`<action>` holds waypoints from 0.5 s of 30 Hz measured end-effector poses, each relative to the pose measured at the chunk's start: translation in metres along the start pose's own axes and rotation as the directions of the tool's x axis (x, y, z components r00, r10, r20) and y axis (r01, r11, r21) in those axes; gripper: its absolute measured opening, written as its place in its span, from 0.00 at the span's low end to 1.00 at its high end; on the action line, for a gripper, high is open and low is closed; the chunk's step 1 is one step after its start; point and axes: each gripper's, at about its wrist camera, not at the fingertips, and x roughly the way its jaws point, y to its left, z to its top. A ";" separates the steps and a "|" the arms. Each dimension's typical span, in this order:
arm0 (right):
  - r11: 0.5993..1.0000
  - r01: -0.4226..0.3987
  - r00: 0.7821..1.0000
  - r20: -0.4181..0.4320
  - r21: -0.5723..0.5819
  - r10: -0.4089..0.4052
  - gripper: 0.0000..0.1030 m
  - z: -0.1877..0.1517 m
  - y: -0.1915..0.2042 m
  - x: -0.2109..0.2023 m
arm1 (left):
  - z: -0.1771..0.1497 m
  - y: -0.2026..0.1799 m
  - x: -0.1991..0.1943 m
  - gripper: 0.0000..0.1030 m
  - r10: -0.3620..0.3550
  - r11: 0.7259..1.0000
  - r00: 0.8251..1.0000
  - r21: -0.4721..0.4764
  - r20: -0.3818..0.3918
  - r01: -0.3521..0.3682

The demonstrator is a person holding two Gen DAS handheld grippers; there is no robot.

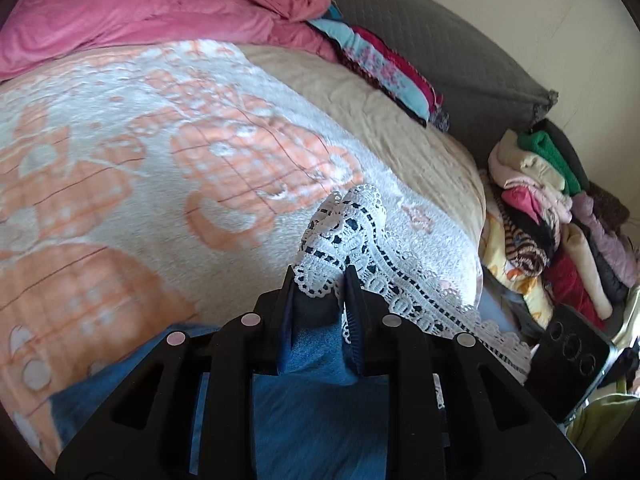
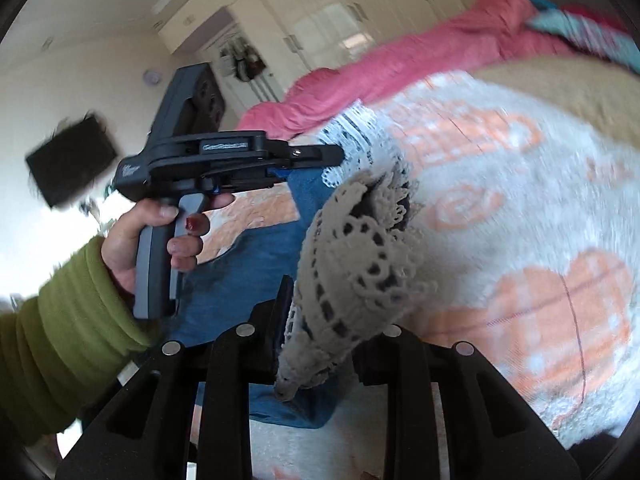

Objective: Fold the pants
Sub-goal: 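Lift the lace hem with both grippers and fold it over the pants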

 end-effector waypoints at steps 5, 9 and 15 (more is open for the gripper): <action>0.993 -0.044 0.999 -0.014 -0.112 0.043 0.23 0.003 0.049 0.013 | -0.015 0.017 -0.033 0.15 0.008 0.999 0.999 -0.040 0.045 -0.007; 0.982 -0.073 0.996 -0.066 -0.175 0.063 0.24 0.005 0.079 0.038 | -0.028 0.037 -0.056 0.15 0.034 0.996 0.997 -0.084 0.068 -0.029; 0.953 -0.095 0.981 -0.190 -0.286 0.041 0.24 -0.015 0.119 0.089 | -0.063 0.076 -0.095 0.19 0.102 0.971 0.989 -0.226 0.108 -0.075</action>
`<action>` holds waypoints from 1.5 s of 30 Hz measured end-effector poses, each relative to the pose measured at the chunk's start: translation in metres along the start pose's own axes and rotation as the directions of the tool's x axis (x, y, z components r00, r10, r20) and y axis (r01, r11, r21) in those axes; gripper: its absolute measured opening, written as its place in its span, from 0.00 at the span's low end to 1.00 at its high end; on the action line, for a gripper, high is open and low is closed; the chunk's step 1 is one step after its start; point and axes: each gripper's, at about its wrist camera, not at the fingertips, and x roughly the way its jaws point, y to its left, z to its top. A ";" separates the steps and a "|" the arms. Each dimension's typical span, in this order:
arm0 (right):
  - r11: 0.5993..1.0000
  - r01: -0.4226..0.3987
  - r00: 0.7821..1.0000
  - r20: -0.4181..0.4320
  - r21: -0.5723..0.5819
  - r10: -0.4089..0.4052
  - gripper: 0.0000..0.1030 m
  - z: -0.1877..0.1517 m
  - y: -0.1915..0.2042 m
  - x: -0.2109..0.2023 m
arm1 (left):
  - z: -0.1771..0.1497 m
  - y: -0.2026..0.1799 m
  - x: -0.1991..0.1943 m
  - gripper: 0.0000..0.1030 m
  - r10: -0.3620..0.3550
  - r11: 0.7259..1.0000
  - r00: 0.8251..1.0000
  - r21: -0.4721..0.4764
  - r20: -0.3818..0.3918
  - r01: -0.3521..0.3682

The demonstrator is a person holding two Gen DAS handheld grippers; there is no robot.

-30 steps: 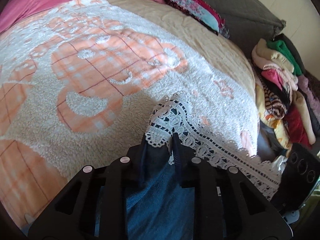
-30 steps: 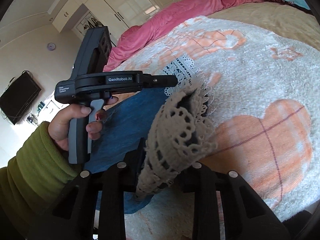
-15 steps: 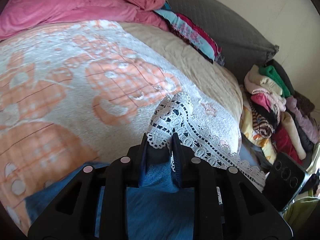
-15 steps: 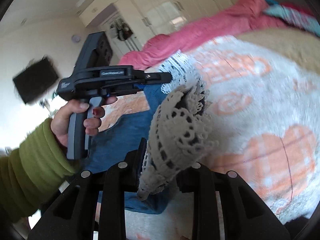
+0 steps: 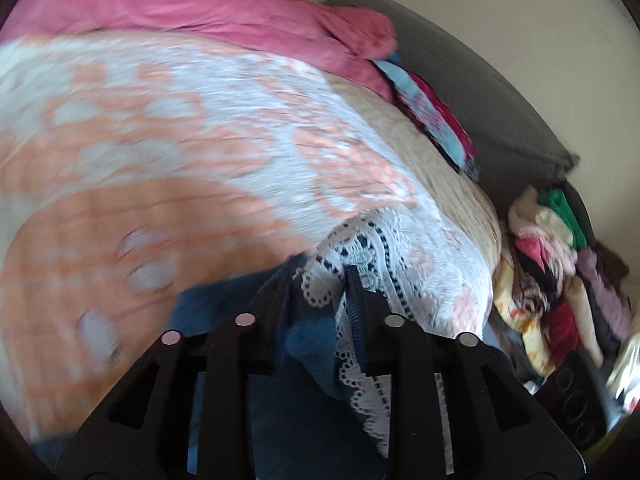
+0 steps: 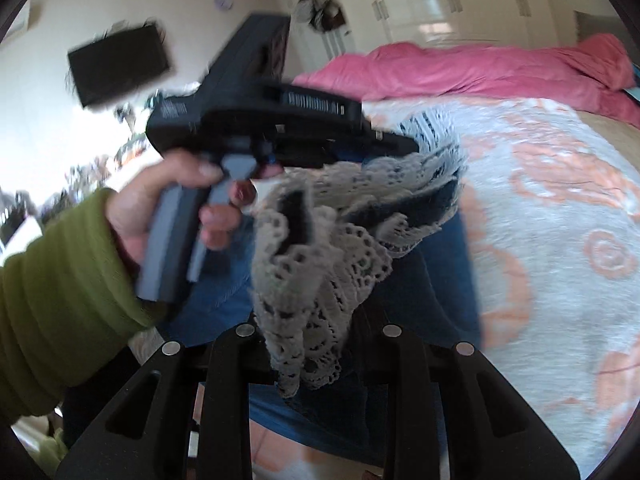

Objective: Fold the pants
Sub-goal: 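Lift the lace hem with both grippers and fold it over the pants, then lay the folded leg flat on the pants and open both grippers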

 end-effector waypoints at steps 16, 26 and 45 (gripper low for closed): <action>0.772 0.305 0.946 0.085 -0.558 -0.313 0.43 -0.052 0.089 0.038 | -0.053 0.070 -0.057 0.63 -0.131 0.936 0.981 -0.308 0.146 0.171; 0.769 0.275 0.957 0.086 -0.577 -0.277 0.21 -0.053 0.110 0.030 | -0.048 0.060 -0.044 0.12 -0.036 0.964 0.990 -0.255 0.140 0.071; 0.888 0.018 0.997 -0.053 -0.459 -0.048 0.52 -0.035 0.079 0.024 | -0.058 0.079 -0.045 0.36 0.121 0.956 0.988 -0.277 0.093 -0.091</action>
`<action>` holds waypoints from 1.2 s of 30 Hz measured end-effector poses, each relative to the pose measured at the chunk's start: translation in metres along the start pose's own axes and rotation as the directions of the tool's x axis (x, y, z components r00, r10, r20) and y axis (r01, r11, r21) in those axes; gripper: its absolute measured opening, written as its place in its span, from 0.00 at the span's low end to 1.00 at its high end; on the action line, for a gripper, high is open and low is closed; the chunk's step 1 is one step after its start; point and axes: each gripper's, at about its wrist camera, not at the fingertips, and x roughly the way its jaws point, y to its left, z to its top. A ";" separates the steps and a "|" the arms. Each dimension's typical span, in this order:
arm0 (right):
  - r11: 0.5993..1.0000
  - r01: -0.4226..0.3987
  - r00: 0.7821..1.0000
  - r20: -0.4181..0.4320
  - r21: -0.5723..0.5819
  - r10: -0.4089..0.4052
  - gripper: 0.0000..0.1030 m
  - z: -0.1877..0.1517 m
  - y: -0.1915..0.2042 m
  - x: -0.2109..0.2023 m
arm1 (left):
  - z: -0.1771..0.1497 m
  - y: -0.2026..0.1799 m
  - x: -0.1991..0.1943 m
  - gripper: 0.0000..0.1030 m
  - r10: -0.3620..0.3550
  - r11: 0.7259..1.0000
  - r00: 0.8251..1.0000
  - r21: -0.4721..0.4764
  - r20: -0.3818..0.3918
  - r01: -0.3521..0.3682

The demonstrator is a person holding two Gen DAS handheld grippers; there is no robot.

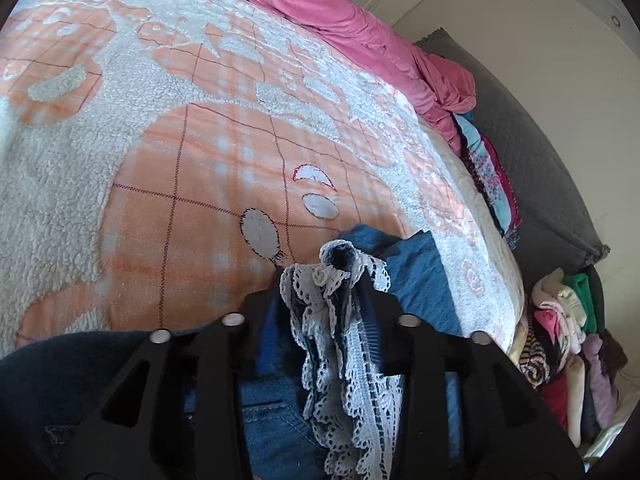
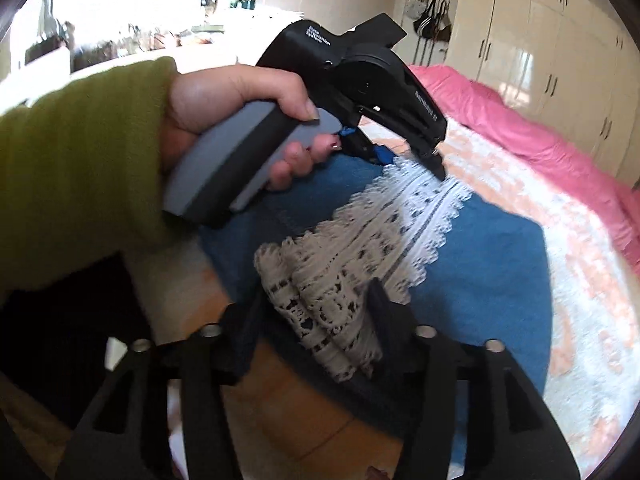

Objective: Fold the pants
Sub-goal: 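Lay the folded leg flat on the pants and open both grippers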

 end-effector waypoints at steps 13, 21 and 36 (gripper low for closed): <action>0.920 -0.073 0.996 0.072 0.384 0.049 0.56 -0.018 -0.086 -0.061 | -0.033 -0.028 -0.073 0.51 0.056 0.995 0.991 0.074 0.122 -0.065; 0.878 -0.047 0.997 0.074 0.476 0.014 0.56 -0.032 -0.097 -0.066 | -0.095 -0.050 -0.080 0.51 0.122 0.984 0.988 0.117 0.091 -0.132; 0.918 0.097 0.993 -0.105 0.385 -0.061 0.55 -0.062 -0.087 -0.032 | -0.155 -0.072 -0.056 0.50 0.318 0.894 0.947 0.319 0.040 -0.314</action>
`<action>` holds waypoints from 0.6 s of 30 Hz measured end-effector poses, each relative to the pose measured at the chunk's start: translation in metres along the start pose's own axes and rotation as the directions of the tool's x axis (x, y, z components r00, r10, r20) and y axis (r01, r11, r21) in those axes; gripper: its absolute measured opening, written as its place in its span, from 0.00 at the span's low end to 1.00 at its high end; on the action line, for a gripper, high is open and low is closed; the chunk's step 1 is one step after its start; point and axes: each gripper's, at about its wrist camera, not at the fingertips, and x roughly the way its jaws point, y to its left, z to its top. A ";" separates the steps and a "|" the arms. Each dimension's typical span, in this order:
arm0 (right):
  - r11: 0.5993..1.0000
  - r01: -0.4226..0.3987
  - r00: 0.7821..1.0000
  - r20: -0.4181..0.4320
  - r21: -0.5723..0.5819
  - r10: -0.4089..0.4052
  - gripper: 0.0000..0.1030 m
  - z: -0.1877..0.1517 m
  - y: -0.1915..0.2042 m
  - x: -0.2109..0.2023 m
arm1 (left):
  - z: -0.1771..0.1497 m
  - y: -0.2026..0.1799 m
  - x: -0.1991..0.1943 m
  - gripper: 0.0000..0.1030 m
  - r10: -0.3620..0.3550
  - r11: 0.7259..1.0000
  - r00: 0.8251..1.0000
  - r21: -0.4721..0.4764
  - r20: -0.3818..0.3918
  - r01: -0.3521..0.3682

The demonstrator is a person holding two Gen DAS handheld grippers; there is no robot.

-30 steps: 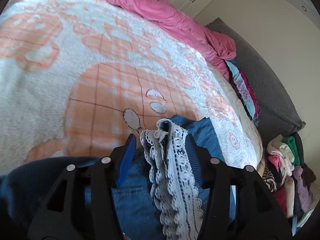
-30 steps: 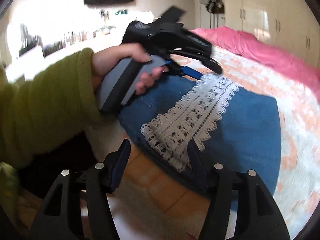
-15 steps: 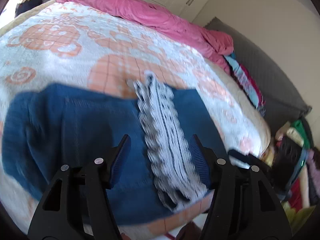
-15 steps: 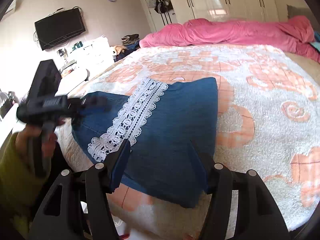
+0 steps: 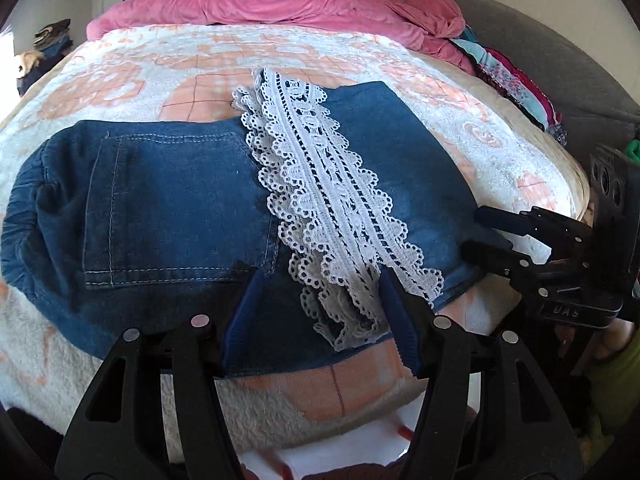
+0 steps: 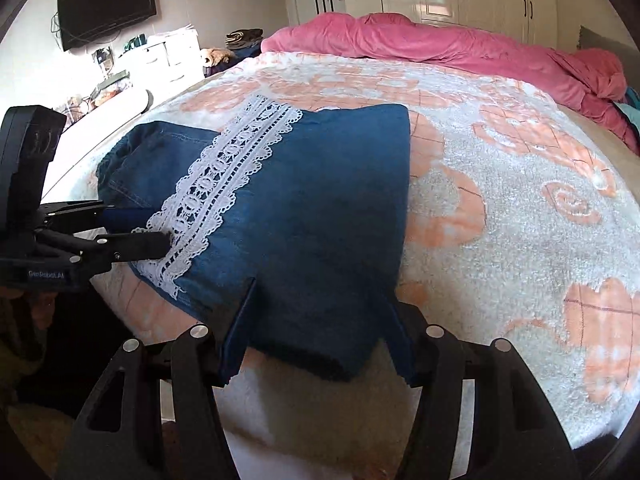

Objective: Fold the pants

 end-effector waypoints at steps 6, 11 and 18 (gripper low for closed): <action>1.000 0.000 1.000 0.016 -0.012 0.000 0.56 -0.001 0.001 0.000 | 0.002 -0.001 -0.001 0.50 -0.003 1.000 1.000 -0.011 0.001 0.003; 1.000 -0.013 0.999 0.036 0.003 0.013 0.58 0.000 0.000 -0.002 | 0.004 0.003 -0.008 0.51 -0.026 0.999 1.000 -0.042 0.016 0.027; 0.994 -0.077 0.993 0.094 0.084 0.069 0.58 0.003 -0.009 -0.013 | 0.006 0.005 -0.023 0.53 -0.029 0.998 0.999 -0.062 0.043 0.032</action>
